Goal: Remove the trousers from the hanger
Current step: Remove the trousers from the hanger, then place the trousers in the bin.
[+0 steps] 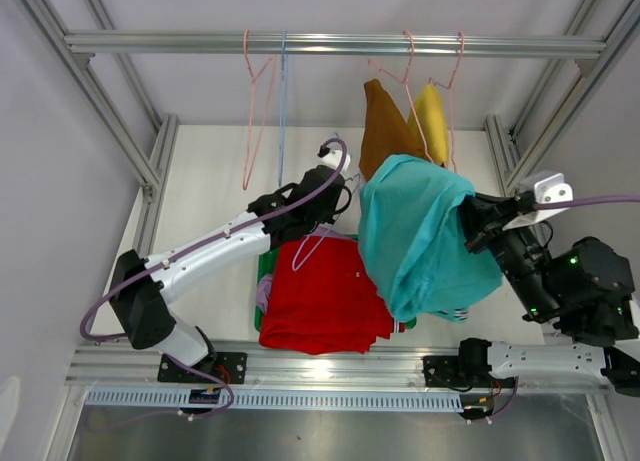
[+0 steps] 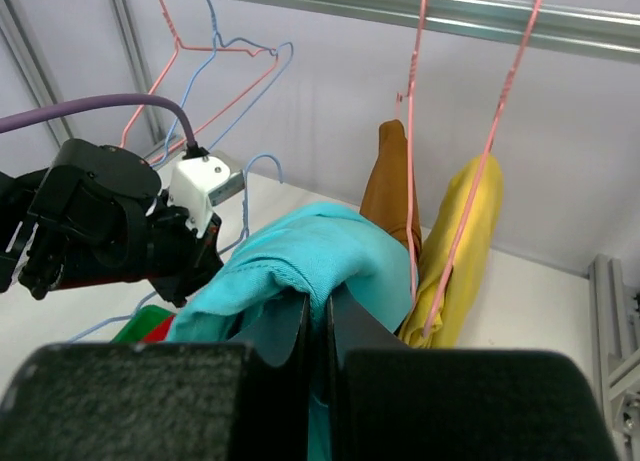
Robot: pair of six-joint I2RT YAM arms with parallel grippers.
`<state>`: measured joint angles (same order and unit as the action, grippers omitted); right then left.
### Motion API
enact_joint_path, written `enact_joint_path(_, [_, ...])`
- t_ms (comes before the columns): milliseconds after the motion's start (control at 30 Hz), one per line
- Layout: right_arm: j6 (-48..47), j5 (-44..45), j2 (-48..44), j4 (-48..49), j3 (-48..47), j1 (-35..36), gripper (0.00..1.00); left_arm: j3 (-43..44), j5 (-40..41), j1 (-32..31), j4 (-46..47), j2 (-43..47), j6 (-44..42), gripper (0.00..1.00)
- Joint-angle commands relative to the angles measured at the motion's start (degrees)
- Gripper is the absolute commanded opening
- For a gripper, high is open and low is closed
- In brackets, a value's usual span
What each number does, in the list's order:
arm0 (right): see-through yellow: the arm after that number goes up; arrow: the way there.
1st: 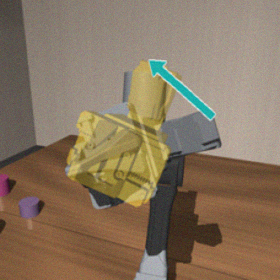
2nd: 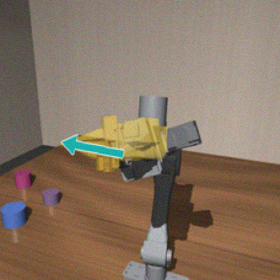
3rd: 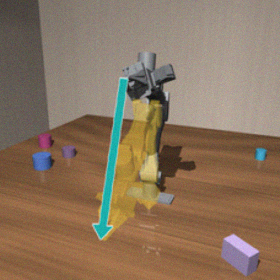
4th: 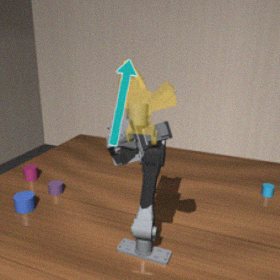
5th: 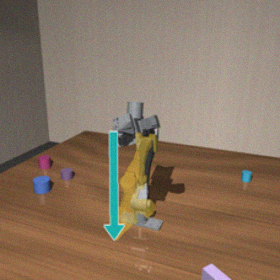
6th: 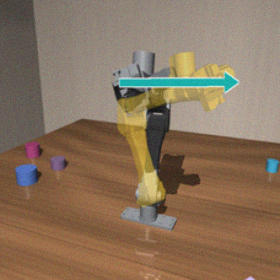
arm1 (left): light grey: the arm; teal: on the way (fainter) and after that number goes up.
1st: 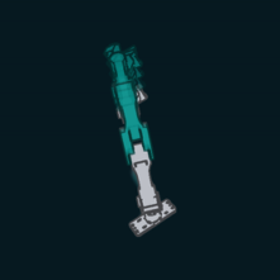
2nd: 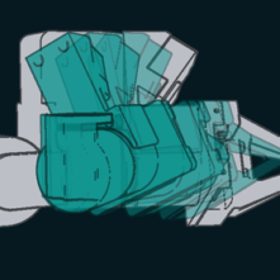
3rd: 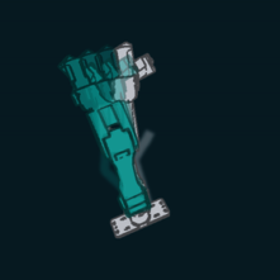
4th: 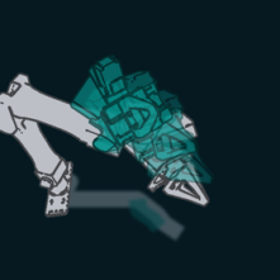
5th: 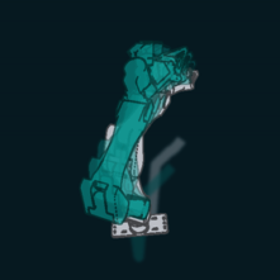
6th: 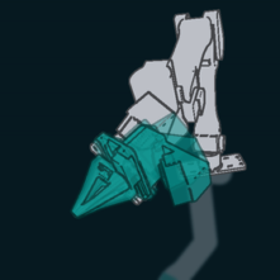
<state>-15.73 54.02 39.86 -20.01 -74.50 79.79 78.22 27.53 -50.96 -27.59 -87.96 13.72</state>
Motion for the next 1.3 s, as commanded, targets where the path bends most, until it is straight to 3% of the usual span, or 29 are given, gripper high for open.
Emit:
enact_joint_path(0, [2.4,-0.2,-2.7,-1.0,-1.1,0.3,0.00,0.9,2.7,0.3,1.7,3.8,-2.5,0.00])
enact_joint_path(467, [11.7,-8.0,-3.9,-4.9,10.1,0.3,0.00,2.9,6.3,0.3,1.1,14.3,-7.4,0.01])
enact_joint_path(767, [17.5,-21.0,15.9,5.4,15.3,0.3,0.00,3.2,7.9,0.4,1.5,21.5,-8.6,0.01])
enact_joint_path(967, [19.6,-28.1,28.9,15.8,13.9,0.3,0.00,1.3,7.1,0.8,3.8,27.6,-7.9,0.01])
enact_joint_path(1100, [21.8,-32.5,35.3,17.1,11.6,1.0,0.00,0.8,8.3,0.9,4.6,30.0,-8.4,0.01])
enact_joint_path(1167, [22.7,-33.9,37.5,17.3,10.8,1.3,0.17,0.3,8.1,1.0,5.3,30.9,-8.8,0.01])
enact_joint_path(1200, [23.3,-34.4,39.2,17.0,10.4,1.6,0.31,0.3,8.1,1.1,5.3,31.0,-8.8,0.01])
enact_joint_path(1233, [24.4,-35.7,40.0,16.7,10.1,2.0,0.51,0.4,7.8,1.1,5.2,31.0,-8.8,0.01])
enact_joint_path(1267, [25.0,-36.3,40.7,15.6,9.6,2.2,0.57,0.4,7.6,1.3,5.1,30.9,-8.8,0.01])
